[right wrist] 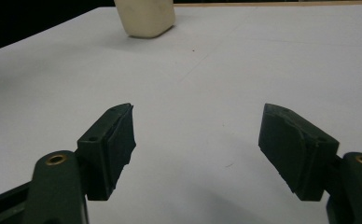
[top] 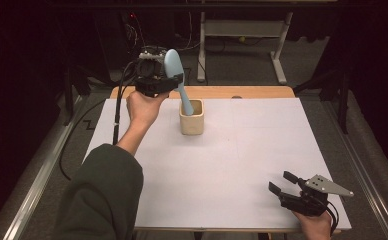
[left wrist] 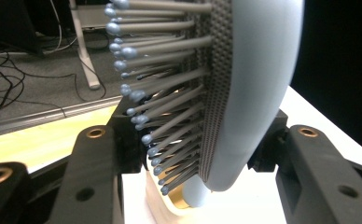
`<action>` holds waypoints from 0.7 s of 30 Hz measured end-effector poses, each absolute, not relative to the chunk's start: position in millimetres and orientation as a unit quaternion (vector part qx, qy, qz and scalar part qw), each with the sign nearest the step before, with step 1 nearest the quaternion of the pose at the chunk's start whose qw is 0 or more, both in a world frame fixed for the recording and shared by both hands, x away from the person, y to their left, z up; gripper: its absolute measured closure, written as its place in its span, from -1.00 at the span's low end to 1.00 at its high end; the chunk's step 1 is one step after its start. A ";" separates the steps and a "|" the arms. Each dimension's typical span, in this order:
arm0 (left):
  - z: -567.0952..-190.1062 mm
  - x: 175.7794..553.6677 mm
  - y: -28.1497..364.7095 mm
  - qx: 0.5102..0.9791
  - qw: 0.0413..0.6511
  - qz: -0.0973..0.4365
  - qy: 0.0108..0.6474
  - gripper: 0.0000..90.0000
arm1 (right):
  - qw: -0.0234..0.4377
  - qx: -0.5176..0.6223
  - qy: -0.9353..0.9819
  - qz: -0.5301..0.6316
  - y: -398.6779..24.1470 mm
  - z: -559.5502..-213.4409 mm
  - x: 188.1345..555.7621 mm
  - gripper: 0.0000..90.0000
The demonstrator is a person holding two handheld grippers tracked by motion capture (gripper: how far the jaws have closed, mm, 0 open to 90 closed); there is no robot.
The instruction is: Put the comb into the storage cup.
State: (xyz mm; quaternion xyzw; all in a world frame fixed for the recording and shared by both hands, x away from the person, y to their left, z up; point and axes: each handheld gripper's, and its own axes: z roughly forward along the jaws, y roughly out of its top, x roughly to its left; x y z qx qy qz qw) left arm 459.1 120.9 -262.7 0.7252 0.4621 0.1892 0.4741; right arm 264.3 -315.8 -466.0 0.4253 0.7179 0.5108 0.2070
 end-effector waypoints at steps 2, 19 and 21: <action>-263.8 460.9 120.9 0.723 0.474 0.189 0.465 0.12 | 0.207 0.425 0.718 0.511 -315.9 -466.0 264.3 -0.39; -270.2 466.8 114.9 0.722 0.470 0.194 0.469 0.12 | 0.206 0.422 0.722 0.508 -314.7 -465.9 264.3 -0.39; -270.9 466.7 113.6 0.723 0.468 0.195 0.469 0.11 | 0.207 0.422 0.722 0.508 -314.7 -465.9 264.3 -0.40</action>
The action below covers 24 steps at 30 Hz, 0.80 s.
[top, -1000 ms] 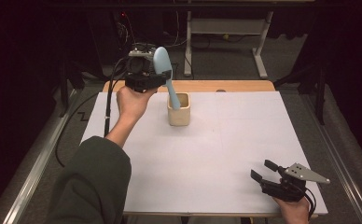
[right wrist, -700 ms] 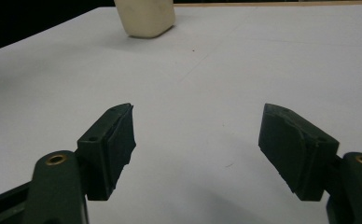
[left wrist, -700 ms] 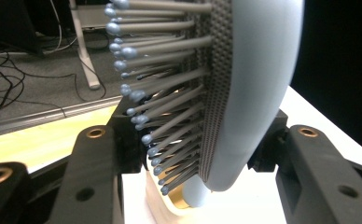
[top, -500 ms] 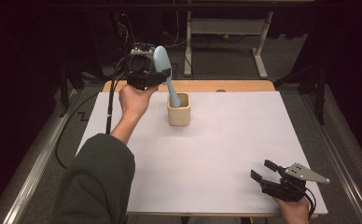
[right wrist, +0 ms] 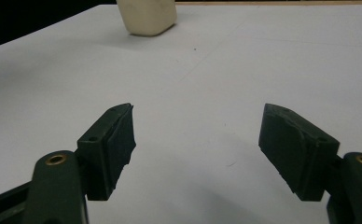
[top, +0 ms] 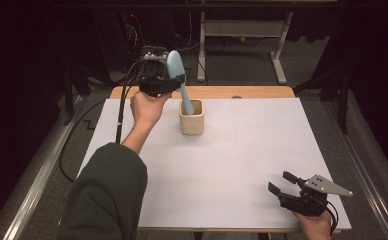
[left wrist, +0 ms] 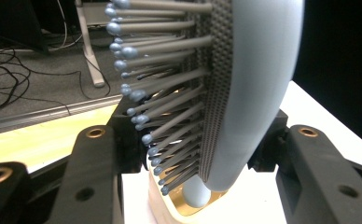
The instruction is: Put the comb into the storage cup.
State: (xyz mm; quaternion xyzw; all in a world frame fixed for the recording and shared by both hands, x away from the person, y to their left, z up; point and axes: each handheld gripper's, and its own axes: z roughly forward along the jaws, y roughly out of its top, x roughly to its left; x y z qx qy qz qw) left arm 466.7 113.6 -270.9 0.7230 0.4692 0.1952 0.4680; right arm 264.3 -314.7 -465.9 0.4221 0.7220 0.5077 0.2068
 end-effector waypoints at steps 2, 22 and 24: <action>-271.7 466.7 112.2 0.725 0.465 0.197 0.468 0.11 | 0.208 0.421 0.722 0.508 -314.7 -465.8 264.2 -0.39; -282.3 468.8 97.6 0.738 0.455 0.191 0.461 0.11 | 0.209 0.417 0.725 0.506 -313.7 -465.5 263.7 -0.39; -283.1 469.1 96.7 0.738 0.454 0.191 0.461 0.11 | 0.209 0.417 0.725 0.507 -313.5 -465.4 263.5 -0.39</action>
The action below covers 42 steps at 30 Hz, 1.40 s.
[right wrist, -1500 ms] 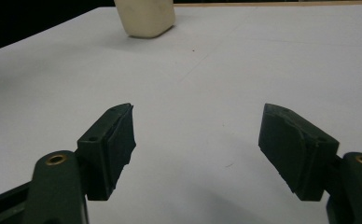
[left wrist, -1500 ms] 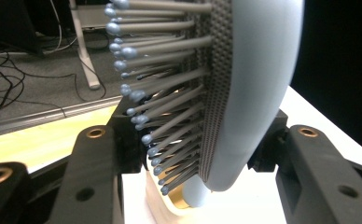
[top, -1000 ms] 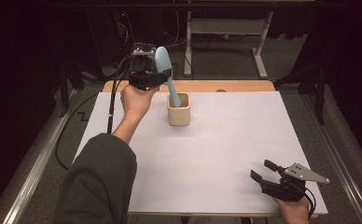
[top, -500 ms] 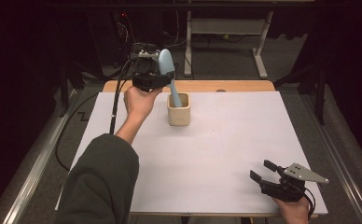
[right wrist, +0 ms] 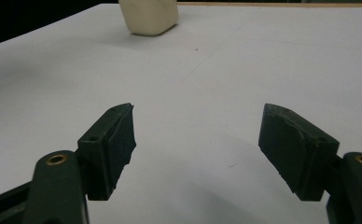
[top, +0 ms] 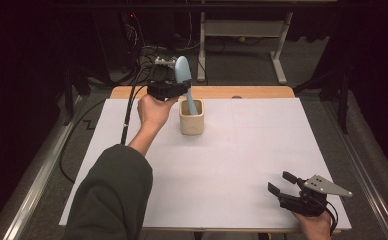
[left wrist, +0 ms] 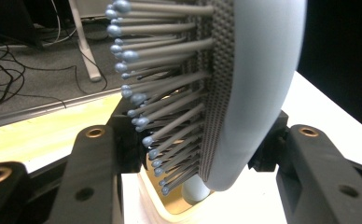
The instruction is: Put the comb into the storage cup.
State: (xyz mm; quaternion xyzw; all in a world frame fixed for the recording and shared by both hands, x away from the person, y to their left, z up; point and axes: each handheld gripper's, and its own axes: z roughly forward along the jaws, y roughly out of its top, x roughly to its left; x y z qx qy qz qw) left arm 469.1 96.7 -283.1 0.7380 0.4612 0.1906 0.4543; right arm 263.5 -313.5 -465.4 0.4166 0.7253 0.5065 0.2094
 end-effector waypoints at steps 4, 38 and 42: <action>-285.4 469.4 95.8 0.738 0.454 0.190 0.461 0.11 | 0.210 0.417 0.725 0.507 -313.3 -465.5 263.6 -0.39; -309.8 471.9 96.4 0.744 0.442 0.175 0.470 0.10 | 0.208 0.417 0.725 0.507 -312.9 -465.6 263.5 -0.39; -311.4 472.1 96.9 0.745 0.441 0.174 0.470 0.10 | 0.208 0.417 0.725 0.507 -312.9 -465.5 263.5 -0.39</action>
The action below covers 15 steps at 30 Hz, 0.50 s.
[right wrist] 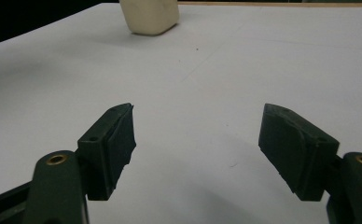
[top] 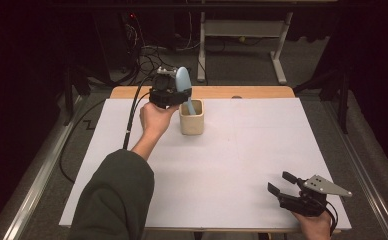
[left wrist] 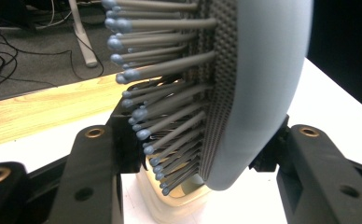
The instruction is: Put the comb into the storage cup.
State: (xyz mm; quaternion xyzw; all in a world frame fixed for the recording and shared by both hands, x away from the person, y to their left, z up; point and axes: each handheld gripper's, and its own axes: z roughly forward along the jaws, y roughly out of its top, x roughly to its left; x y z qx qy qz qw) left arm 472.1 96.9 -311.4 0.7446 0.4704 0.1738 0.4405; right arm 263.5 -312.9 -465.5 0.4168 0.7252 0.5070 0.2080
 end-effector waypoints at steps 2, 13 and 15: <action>-312.1 472.1 96.7 0.746 0.439 0.173 0.470 0.10 | 0.208 0.417 0.725 0.507 -312.9 -465.6 263.6 -0.39; -316.8 473.4 93.7 0.749 0.434 0.169 0.471 0.10 | 0.207 0.417 0.725 0.507 -312.9 -465.6 263.6 -0.39; -317.7 473.6 93.4 0.751 0.432 0.168 0.470 0.10 | 0.207 0.417 0.726 0.507 -312.9 -465.6 263.6 -0.39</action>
